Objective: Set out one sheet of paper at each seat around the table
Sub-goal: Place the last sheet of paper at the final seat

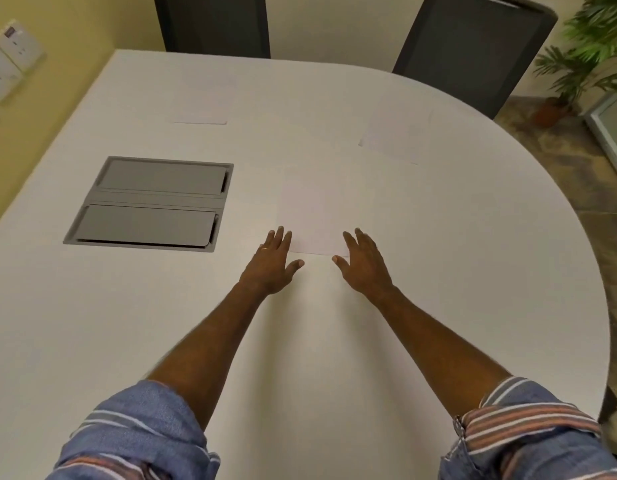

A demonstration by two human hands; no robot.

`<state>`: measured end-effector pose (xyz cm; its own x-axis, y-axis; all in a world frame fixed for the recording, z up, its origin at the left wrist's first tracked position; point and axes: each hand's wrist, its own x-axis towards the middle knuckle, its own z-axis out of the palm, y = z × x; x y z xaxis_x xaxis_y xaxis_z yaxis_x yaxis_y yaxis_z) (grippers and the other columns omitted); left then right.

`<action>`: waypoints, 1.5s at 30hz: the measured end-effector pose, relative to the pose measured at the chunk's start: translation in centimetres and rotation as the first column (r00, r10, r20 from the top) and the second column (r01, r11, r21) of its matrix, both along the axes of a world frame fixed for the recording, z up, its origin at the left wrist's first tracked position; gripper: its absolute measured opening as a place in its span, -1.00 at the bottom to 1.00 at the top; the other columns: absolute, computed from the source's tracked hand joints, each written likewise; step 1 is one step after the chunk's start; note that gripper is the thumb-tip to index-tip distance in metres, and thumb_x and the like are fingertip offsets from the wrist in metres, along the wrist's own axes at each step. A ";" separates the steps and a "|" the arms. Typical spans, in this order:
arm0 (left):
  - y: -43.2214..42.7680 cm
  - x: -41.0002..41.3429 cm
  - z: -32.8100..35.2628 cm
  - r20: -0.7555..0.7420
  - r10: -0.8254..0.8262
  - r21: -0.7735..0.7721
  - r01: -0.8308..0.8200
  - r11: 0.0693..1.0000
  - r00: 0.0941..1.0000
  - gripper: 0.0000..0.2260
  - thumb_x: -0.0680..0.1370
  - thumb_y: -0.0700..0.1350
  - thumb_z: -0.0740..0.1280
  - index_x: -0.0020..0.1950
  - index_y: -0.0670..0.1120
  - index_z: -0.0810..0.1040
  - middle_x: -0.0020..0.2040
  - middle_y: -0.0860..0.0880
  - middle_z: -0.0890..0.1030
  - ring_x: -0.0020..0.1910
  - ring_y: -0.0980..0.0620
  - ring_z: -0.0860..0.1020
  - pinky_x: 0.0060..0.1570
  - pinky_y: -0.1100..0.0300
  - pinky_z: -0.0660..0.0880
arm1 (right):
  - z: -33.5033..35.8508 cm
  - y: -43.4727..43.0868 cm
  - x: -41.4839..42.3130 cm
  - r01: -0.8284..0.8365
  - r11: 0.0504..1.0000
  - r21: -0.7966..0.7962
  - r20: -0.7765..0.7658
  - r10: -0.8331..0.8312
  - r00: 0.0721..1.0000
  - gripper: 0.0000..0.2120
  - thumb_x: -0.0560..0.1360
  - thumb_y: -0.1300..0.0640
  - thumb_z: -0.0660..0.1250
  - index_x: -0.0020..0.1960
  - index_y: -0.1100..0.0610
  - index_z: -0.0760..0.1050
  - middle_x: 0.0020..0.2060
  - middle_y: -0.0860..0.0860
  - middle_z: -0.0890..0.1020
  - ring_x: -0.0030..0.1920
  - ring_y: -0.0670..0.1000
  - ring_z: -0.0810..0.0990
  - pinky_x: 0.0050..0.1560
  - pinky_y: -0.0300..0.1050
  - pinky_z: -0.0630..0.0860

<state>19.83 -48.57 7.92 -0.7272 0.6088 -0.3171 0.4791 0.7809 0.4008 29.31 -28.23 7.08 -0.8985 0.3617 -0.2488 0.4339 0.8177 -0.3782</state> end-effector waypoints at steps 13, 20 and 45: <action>3.8 -7.1 -7.4 0.024 -0.041 -0.034 0.042 0.999 0.999 -0.37 0.70 0.14 0.08 0.65 -0.14 -0.03 0.66 -0.11 -0.12 0.63 -0.10 -0.16 0.58 -0.05 0.03 | -6.3 2.5 -5.0 0.005 1.000 0.029 0.071 -0.007 0.997 -0.36 0.68 -0.08 0.13 0.64 0.11 -0.02 0.63 0.14 -0.06 0.63 0.15 -0.09 0.61 0.04 -0.01; 5.0 -8.4 -11.1 0.061 -0.043 -0.019 0.045 0.999 0.997 -0.38 0.70 0.15 0.06 0.65 -0.14 -0.01 0.66 -0.13 -0.11 0.63 -0.11 -0.14 0.60 -0.06 0.00 | -9.0 2.1 -7.5 0.121 0.984 -0.130 0.047 -0.115 0.992 -0.42 0.68 -0.01 0.15 0.62 0.14 0.07 0.62 0.14 -0.03 0.61 0.17 -0.05 0.58 0.05 0.05; 4.9 -5.6 -12.7 -0.040 -0.001 0.057 0.003 0.998 0.999 -0.40 0.67 0.08 0.19 0.63 -0.10 0.08 0.66 -0.10 -0.03 0.64 -0.07 -0.08 0.60 0.00 0.00 | -8.6 0.7 -10.5 0.584 0.752 -0.307 -0.049 -0.625 0.779 -0.17 0.51 0.04 0.46 0.60 0.19 0.06 0.50 0.18 0.29 0.48 0.22 0.30 0.50 0.09 0.25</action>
